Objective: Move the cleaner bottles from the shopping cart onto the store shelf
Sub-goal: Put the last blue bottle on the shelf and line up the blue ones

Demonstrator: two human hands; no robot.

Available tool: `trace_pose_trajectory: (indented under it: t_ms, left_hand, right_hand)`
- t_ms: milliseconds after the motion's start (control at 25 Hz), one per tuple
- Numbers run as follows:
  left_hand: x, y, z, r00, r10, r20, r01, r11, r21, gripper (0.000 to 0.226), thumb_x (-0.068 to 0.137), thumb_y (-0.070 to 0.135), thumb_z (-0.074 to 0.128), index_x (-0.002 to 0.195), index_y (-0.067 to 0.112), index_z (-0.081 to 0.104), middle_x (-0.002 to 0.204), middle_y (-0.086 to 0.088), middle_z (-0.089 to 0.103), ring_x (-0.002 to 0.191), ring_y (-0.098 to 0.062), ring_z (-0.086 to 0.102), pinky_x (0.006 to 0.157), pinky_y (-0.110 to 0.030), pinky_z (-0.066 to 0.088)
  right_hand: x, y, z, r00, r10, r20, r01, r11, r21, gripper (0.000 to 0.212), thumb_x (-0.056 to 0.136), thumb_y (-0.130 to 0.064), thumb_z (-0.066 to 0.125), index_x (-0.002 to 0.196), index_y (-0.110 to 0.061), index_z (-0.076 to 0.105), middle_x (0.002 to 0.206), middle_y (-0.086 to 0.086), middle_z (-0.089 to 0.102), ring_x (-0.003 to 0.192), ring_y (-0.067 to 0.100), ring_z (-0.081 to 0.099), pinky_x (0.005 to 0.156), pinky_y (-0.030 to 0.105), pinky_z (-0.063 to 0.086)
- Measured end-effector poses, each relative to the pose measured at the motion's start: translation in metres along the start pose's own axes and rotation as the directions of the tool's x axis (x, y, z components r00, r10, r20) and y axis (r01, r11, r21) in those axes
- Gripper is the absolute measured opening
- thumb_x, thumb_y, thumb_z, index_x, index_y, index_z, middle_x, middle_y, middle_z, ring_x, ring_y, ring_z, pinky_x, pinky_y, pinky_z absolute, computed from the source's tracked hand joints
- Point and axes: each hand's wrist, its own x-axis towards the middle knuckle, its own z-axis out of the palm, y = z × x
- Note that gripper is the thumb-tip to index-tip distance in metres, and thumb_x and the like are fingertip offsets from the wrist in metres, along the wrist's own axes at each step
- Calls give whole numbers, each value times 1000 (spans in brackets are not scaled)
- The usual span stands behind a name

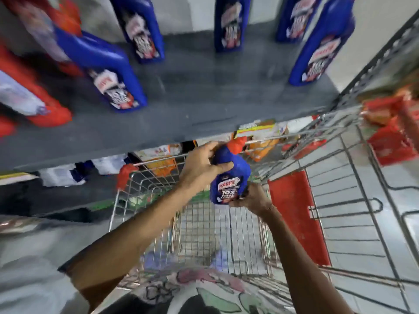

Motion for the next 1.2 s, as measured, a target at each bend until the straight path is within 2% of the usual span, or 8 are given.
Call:
trace_pose_trajectory:
  t_ms: [80,160,280,360,520,680,840,1200]
  left_hand:
    - [1,39,-32,994,87,-63,-87,996,-7,55,61,13,79,112,18,59,103,-3,68,91,-14,65,89,-35,53]
    - [-4,74,-67,977,176,-124,-181,983,-32,50,65,4,78,106,24,57,101,-1,68,85,-9,65,87,-32,53]
    - [6,107,-94,955,254,-154,-259,966,-12,47,69,2,76,107,22,58,97,2,68,78,4,64,80,-18,54]
    - [10,125,-117,933,299,-199,-306,952,-6,49,70,2,75,115,13,58,98,0,67,82,1,64,79,-16,54]
    - [30,147,-141,909,353,-220,-364,932,-6,52,71,0,73,119,11,56,105,-2,67,94,-11,65,85,-22,54]
    - [57,150,-142,899,360,-251,-370,929,7,53,69,-3,73,118,9,56,111,-8,68,99,-16,65,90,-32,54]
    - [81,147,-134,891,373,-260,-372,927,56,55,68,0,75,118,8,56,115,-12,68,102,-21,66,93,-40,54]
    - [95,124,-127,927,336,-167,-324,941,94,60,78,10,68,132,14,43,130,-7,59,117,-17,58,103,-38,47]
  right_hand:
    - [12,-52,-11,992,-129,-3,129,992,8,42,46,-8,89,79,-23,69,80,5,72,75,11,59,73,40,55]
    - [17,-113,-15,969,-248,-17,248,968,-30,45,50,4,86,78,-25,66,66,-16,71,67,-3,58,70,26,55]
    - [34,-162,-24,960,-279,-23,279,959,45,48,52,19,79,84,-12,62,58,-25,69,60,-9,57,67,17,55]
    - [46,-193,-25,953,-303,-31,303,953,-6,46,52,15,81,82,-12,62,58,-20,70,59,-9,59,62,15,54]
    - [71,-239,-29,921,-377,-94,364,922,-136,49,43,-17,91,86,-15,69,90,11,75,88,26,70,83,42,57]
    - [96,-253,-33,930,-347,-124,336,937,-101,45,45,-9,90,82,-23,68,96,13,72,90,28,67,88,54,53]
    - [108,-256,-37,935,-316,-158,298,946,-127,49,56,1,85,100,-8,65,102,13,70,94,24,64,92,43,52]
    - [110,-241,-38,930,-319,-184,290,942,-170,65,59,-5,84,117,-9,56,114,8,67,101,17,61,96,33,48]
